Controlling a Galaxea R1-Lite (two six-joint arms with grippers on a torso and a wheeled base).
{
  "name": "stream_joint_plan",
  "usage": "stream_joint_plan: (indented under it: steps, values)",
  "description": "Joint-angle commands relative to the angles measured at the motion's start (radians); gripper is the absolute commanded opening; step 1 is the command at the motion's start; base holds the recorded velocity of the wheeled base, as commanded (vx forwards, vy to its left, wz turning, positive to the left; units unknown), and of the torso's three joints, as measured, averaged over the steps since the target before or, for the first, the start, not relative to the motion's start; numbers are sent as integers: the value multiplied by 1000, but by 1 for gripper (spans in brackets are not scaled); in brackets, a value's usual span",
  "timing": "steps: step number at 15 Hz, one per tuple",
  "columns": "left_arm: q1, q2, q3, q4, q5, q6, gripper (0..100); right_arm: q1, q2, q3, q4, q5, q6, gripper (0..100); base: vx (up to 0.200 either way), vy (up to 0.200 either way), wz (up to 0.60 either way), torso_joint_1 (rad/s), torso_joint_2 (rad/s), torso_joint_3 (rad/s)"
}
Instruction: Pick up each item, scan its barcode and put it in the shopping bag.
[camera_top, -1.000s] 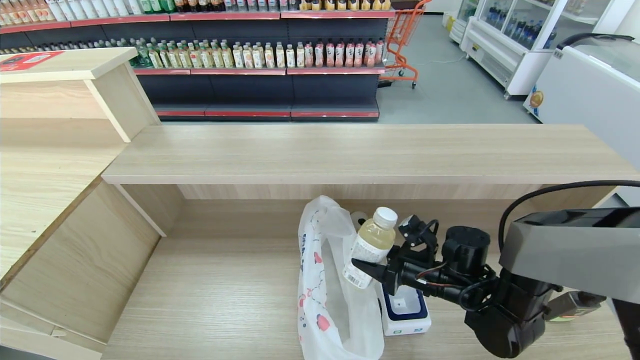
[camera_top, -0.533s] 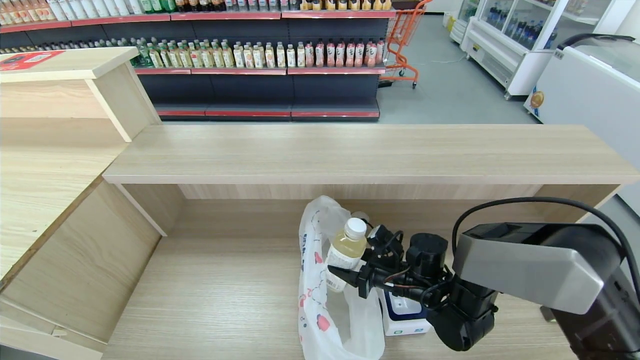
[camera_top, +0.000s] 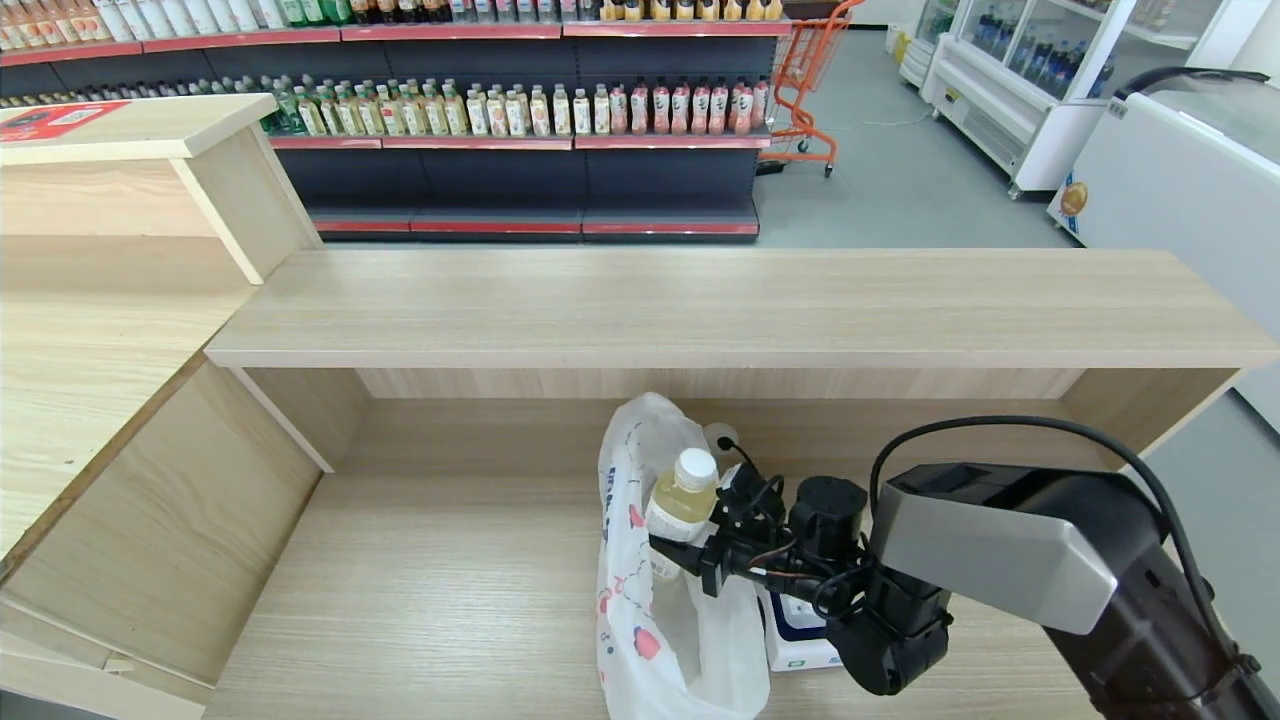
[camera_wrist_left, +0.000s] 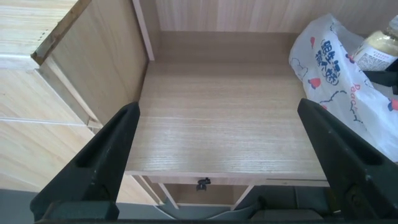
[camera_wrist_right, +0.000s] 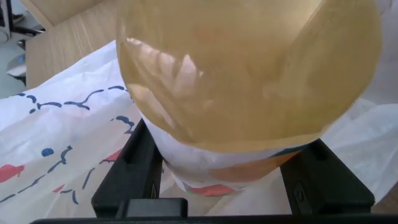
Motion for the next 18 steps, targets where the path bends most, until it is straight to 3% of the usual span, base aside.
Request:
stream_joint_plan:
  steps: [1, 3, 4, 9, 11, 18]
  values:
    - [0, 0, 0, 0, 0, 0, 100, 1, 34, -23, 1, 0, -12, 0, 0, 0, 0, 0, 0, 0]
    - [-1, 0, 0, 0, 0, 0, 100, 0, 43, -22, 1, 0, -37, 0, 0, 0, 0, 0, 0, 0]
    - [-1, 0, 0, 0, 0, 0, 100, 0, 40, -23, 1, 0, -37, 100, 0, 0, 0, 0, 0, 0]
    - [0, 0, 0, 0, 0, 0, 100, 17, -131, 66, 1, -18, 52, 100, 0, 0, 0, 0, 0, 0]
    - [0, 0, 0, 0, 0, 0, 100, 32, -304, 201, 1, -20, 180, 100, 0, 0, 0, 0, 0, 0]
    - [-1, 0, 0, 0, 0, -2, 100, -224, -531, 564, 1, -20, 157, 100, 0, 0, 0, 0, 0, 0]
